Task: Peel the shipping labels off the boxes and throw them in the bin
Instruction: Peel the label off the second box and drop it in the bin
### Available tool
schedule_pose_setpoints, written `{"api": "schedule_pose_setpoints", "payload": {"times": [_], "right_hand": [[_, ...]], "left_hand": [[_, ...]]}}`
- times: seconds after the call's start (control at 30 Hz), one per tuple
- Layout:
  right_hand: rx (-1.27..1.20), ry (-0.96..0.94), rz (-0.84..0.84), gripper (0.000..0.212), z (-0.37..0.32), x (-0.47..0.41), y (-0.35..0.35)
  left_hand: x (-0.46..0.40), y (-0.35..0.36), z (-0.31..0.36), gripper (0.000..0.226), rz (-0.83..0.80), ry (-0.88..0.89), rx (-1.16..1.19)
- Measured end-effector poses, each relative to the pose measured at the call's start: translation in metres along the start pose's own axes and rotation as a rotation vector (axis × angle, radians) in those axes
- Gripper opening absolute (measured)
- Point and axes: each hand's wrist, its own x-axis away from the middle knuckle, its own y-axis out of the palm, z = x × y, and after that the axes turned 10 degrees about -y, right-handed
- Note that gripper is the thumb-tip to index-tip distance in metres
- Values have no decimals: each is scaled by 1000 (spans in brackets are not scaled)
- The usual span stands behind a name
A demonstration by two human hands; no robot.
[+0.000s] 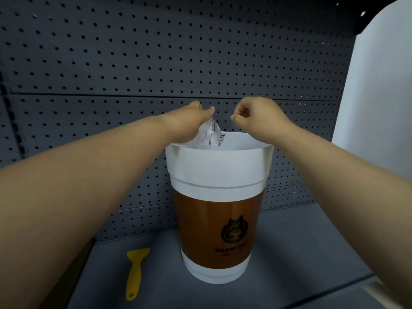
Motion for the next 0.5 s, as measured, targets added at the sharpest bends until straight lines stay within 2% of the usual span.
{"api": "schedule_pose_setpoints", "payload": {"times": [0.2,0.4,0.5], "right_hand": [[-11,1,-54,15,-2,-1,3],[52,28,-298,38,-11,-4,7],[58,78,-349,41,-13,-8,7]], "left_hand": [[3,6,6,60,-20,-19,-58],[3,7,6,61,-24,-19,39],[2,8,7,61,-22,-7,81]]}}
